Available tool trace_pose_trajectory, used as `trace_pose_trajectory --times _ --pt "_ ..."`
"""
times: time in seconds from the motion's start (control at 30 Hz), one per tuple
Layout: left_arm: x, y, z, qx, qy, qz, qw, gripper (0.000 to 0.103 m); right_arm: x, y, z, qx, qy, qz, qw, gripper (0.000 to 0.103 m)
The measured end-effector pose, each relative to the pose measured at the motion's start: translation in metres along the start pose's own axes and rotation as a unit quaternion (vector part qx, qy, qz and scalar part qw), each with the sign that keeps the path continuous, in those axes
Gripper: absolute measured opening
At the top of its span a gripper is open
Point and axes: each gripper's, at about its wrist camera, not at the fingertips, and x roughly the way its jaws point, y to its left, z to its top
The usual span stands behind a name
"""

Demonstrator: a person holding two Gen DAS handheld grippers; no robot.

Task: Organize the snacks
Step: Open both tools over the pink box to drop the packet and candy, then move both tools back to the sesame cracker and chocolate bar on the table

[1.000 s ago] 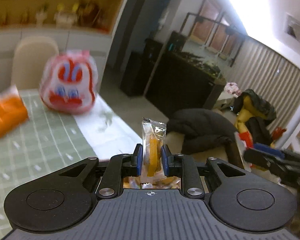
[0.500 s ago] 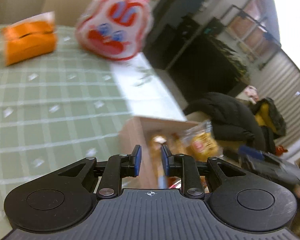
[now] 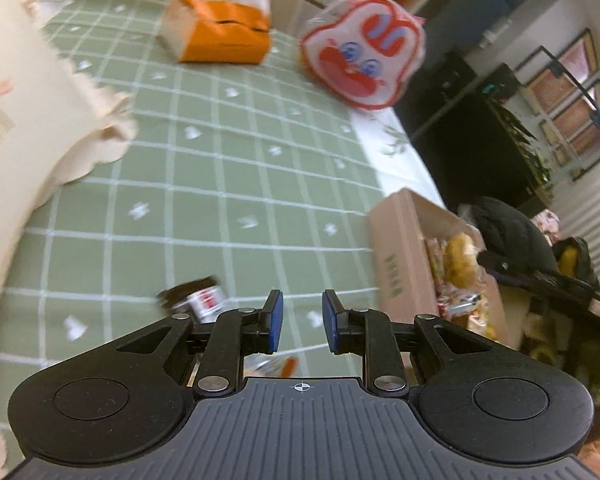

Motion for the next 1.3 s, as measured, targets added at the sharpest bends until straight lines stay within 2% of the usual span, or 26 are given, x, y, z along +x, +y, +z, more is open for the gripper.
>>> trace_pose_trajectory --times 0.07,0.2,0.33,0.43,0.5,0.6,0.77,0.87,0.93,1.1,1.17,1.23,1.3 --pt "-0.004 0.008 -0.004 -0.008 -0.004 0.008 0.9999 0.025 -0.003 0.015 -0.011 -0.01 0.016 0.033 0.999 0.036" --pt "-0.015 0.018 -0.011 -0.002 -0.019 0.045 0.9988 0.025 -0.008 0.042 -0.038 -0.042 0.026 0.029 0.998 0.036" --pt "-0.024 0.036 -0.021 -0.004 -0.041 0.1 0.9942 0.025 -0.027 0.066 -0.058 -0.071 0.005 0.035 0.997 0.038" --pt "-0.022 0.051 -0.029 -0.031 -0.032 0.117 0.9922 0.025 -0.032 0.087 -0.066 -0.082 0.018 0.072 0.994 0.045" --pt "-0.022 0.051 -0.039 -0.025 -0.02 0.119 0.9923 0.025 -0.03 0.104 -0.078 -0.1 0.036 0.093 0.99 0.048" --pt "-0.019 0.042 -0.061 0.003 0.009 0.11 0.9938 0.025 -0.016 0.131 -0.092 -0.131 0.057 0.103 0.984 0.049" --pt "-0.026 0.03 -0.085 0.042 0.051 0.068 0.9955 0.025 0.007 0.169 -0.096 -0.139 0.079 0.138 0.977 0.053" --pt "-0.03 0.03 -0.09 0.051 0.063 0.059 0.995 0.025 0.022 0.184 -0.091 -0.141 0.085 0.143 0.976 0.053" --pt "-0.033 0.032 -0.09 0.045 0.067 0.058 0.9951 0.025 0.04 0.195 -0.09 -0.145 0.106 0.145 0.973 0.053" --pt "-0.034 0.027 -0.09 0.048 0.082 0.051 0.9942 0.025 0.068 0.22 -0.098 -0.172 0.136 0.127 0.967 0.055" --pt "-0.035 0.022 -0.093 0.062 0.091 0.051 0.9925 0.025 0.064 0.223 -0.103 -0.185 0.129 0.117 0.967 0.051" --pt "-0.036 0.018 -0.096 0.073 0.101 0.049 0.991 0.025 0.054 0.221 -0.107 -0.191 0.128 0.113 0.967 0.039" --pt "-0.037 0.017 -0.099 0.074 0.104 0.045 0.9908 0.025 0.04 0.207 -0.111 -0.178 0.125 0.117 0.969 0.037"
